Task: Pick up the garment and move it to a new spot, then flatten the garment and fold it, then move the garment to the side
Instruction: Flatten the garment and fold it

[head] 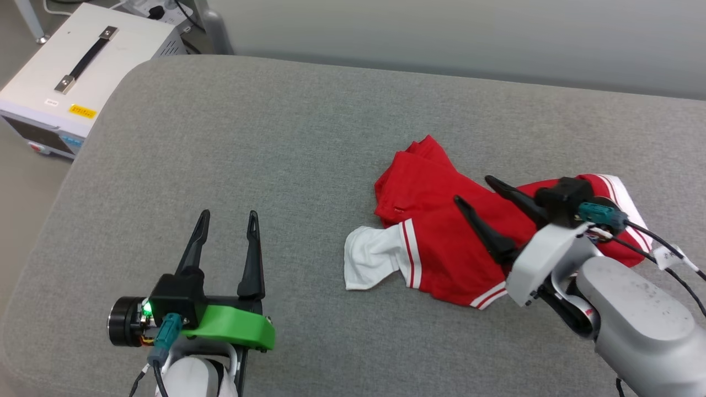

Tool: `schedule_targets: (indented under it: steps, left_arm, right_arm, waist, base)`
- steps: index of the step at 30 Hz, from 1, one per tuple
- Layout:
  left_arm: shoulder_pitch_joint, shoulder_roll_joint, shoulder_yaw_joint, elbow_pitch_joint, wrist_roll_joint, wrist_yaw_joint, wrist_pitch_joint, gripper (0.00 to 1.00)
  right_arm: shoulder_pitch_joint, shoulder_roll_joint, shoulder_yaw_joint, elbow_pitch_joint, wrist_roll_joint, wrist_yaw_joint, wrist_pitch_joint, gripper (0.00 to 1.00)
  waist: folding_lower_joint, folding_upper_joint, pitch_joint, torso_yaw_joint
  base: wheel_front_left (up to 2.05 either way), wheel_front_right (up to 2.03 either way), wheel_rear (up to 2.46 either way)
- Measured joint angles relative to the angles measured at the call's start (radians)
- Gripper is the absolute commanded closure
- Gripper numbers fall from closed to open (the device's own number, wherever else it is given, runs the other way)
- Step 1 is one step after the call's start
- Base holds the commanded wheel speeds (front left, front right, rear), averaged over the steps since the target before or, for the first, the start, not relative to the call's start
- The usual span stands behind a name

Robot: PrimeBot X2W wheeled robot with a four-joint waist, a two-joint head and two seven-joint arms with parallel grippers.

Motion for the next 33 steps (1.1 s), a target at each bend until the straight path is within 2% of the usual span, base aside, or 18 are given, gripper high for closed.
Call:
schedule_targets:
  steps: [4,6,10,14,17,19,24,30,33]
  left_arm:
    - [-0.005,0.009,0.006,-0.008,0.014,-0.036,0.000,0.00]
    - [-0.018,0.022,0.007,-0.019,0.014,-0.067,0.000,0.00]
    - [-0.081,0.079,-0.012,-0.025,0.017,-0.108,0.000,0.00]
    - [-0.164,0.147,-0.076,0.000,0.008,-0.125,0.000,0.00]
    - [-0.233,0.205,-0.161,0.041,-0.048,-0.129,0.007,0.00]
    - [-0.286,0.252,-0.243,0.055,-0.118,-0.130,0.056,0.00]
    - [-0.447,0.380,-0.458,0.058,-0.328,-0.130,0.267,0.00]
    - [-0.570,0.471,-0.683,0.051,-0.582,-0.130,0.511,0.00]
    - [-0.614,0.505,-0.801,0.050,-0.662,-0.130,0.625,0.00]
  right_arm:
    - [0.120,-0.002,-0.203,-0.043,-0.109,0.000,-0.005,0.00]
    - [0.194,0.006,-0.339,-0.098,-0.196,0.000,-0.006,0.00]
    - [0.355,0.052,-0.554,-0.191,-0.315,0.000,-0.006,0.00]
    - [0.473,0.095,-0.681,-0.248,-0.395,0.000,-0.006,0.00]
    - [0.514,0.124,-0.741,-0.273,-0.422,0.000,-0.006,0.00]
    - [0.528,0.140,-0.766,-0.289,-0.430,0.000,-0.006,0.00]
    - [0.546,0.163,-0.795,-0.321,-0.445,0.000,-0.004,0.00]
    - [0.549,0.171,-0.803,-0.338,-0.452,0.000,0.007,0.00]
    - [0.547,0.173,-0.804,-0.342,-0.453,0.000,0.009,0.00]
  waist:
    - [0.0000,0.0001,-0.021,-0.024]
    - [0.0000,0.0000,-0.030,-0.037]
    - [0.0000,0.0000,-0.041,-0.059]
    - [0.0000,0.0000,-0.045,-0.076]
    - [0.0000,0.0000,-0.044,-0.087]
    - [0.0000,0.0000,-0.042,-0.094]
    - [0.0000,0.0000,-0.031,-0.106]
    - [0.0000,0.0000,-0.012,-0.120]
    - [0.0000,0.0000,0.000,-0.129]
  base:
    - [0.00,0.00,0.00]
    - [0.00,0.00,0.00]
    - [0.00,0.00,0.00]
    - [0.00,0.00,0.00]
    - [0.00,0.00,0.00]
    - [0.00,0.00,0.00]
    - [0.00,0.00,0.00]
    - [0.00,0.00,0.00]
    - [0.00,0.00,0.00]
